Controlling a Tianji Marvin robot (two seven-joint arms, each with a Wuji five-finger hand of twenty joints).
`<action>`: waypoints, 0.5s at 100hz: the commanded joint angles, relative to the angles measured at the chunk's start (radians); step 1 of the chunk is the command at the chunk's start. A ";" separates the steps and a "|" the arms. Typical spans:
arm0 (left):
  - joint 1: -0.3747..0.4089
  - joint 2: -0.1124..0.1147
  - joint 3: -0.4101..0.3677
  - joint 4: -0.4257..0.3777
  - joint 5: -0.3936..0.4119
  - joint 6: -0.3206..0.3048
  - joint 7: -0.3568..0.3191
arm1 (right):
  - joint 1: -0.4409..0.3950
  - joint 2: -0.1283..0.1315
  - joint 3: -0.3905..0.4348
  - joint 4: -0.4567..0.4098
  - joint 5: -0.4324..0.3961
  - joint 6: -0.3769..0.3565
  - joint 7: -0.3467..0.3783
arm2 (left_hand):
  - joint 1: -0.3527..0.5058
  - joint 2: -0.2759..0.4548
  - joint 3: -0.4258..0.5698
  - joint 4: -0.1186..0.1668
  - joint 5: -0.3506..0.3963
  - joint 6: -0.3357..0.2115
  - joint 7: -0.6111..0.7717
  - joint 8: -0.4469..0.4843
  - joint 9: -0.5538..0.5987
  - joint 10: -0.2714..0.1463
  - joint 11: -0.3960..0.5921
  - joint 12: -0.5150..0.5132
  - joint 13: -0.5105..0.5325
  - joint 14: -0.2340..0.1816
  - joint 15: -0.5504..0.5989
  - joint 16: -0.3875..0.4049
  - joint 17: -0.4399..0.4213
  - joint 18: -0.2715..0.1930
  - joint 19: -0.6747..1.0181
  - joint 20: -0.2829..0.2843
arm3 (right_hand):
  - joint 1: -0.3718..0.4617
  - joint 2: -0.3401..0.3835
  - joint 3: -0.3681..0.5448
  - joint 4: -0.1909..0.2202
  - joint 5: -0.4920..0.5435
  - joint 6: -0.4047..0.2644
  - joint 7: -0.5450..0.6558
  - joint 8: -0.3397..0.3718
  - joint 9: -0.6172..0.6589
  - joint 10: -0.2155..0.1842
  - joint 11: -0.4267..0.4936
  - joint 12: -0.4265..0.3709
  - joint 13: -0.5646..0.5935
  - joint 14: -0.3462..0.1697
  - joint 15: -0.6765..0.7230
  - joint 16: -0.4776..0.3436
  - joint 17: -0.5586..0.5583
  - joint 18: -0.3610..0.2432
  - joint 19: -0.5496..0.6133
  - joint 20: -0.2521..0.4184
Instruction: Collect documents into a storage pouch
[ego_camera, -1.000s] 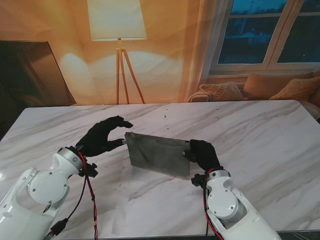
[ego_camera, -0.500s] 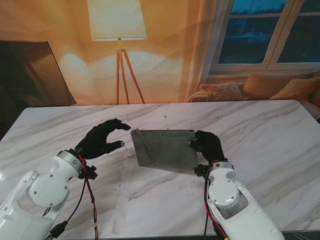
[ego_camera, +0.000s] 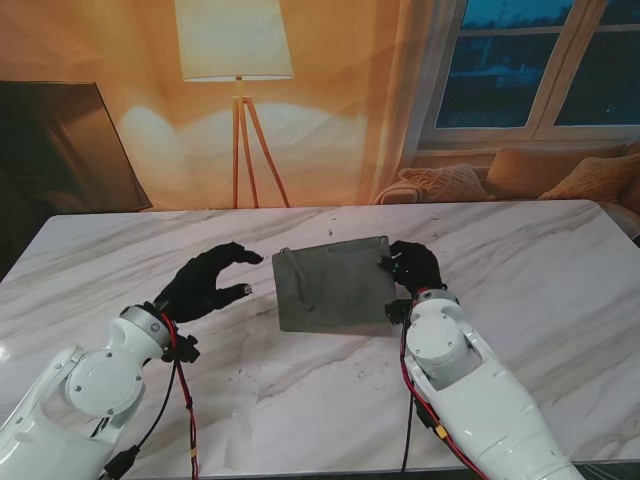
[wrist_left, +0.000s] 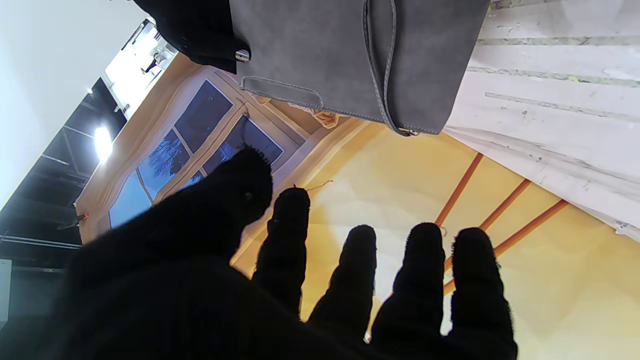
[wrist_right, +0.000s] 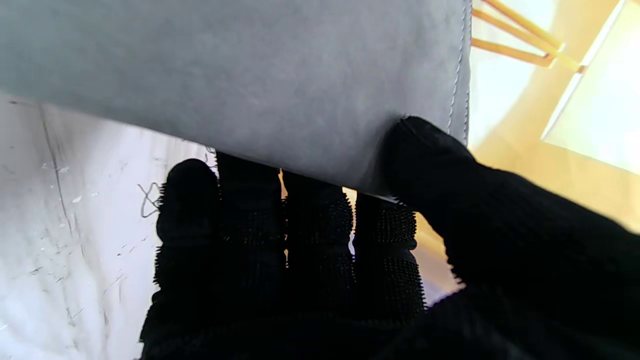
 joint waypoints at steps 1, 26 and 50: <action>0.008 -0.006 0.004 0.000 -0.003 0.007 -0.009 | 0.034 -0.015 -0.002 0.030 -0.002 0.017 0.000 | -0.003 0.010 -0.016 0.018 -0.016 0.000 -0.013 -0.009 0.017 -0.022 0.002 0.008 -0.003 -0.027 0.003 0.008 -0.006 -0.035 0.018 0.015 | 0.036 0.071 0.002 0.046 0.014 -0.121 0.073 0.015 -0.029 -0.017 0.004 0.001 -0.028 -0.029 -0.005 0.008 -0.013 -0.046 -0.007 0.018; 0.008 -0.010 0.019 -0.001 -0.013 0.026 0.004 | 0.111 -0.027 -0.023 0.154 -0.027 0.062 -0.004 | -0.002 0.012 -0.019 0.019 -0.013 0.001 -0.013 -0.009 0.017 -0.022 0.002 0.009 -0.004 -0.026 0.003 0.008 -0.007 -0.035 0.018 0.015 | 0.010 0.089 -0.039 0.051 -0.110 -0.106 0.023 -0.019 -0.159 -0.038 -0.045 -0.002 -0.140 -0.058 -0.071 -0.005 -0.100 -0.065 -0.060 0.031; 0.004 -0.014 0.036 0.007 -0.022 0.039 0.017 | 0.155 -0.024 -0.041 0.231 -0.050 0.100 0.036 | -0.003 0.013 -0.022 0.019 -0.016 0.004 -0.016 -0.010 0.017 -0.023 0.002 0.009 -0.005 -0.026 0.002 0.008 -0.010 -0.036 0.015 0.014 | -0.129 0.112 -0.012 0.116 -0.312 -0.065 -0.213 0.039 -0.512 -0.087 -0.127 -0.129 -0.326 -0.120 -0.202 -0.007 -0.214 -0.107 -0.197 0.102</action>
